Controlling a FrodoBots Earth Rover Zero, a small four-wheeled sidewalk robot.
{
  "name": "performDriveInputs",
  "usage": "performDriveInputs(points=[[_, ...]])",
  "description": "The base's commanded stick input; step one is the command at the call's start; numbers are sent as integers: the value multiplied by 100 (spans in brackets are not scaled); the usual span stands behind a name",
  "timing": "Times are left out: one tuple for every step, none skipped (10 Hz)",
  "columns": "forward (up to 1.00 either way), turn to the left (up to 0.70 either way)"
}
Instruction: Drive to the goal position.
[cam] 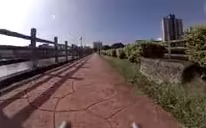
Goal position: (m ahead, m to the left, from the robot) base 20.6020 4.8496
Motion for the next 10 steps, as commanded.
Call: performDriveInputs(points=[[50,4],[50,4],[50,13],[50,38],[50,50],[50,50],[50,50],[50,31],[50,7],[50,0]])
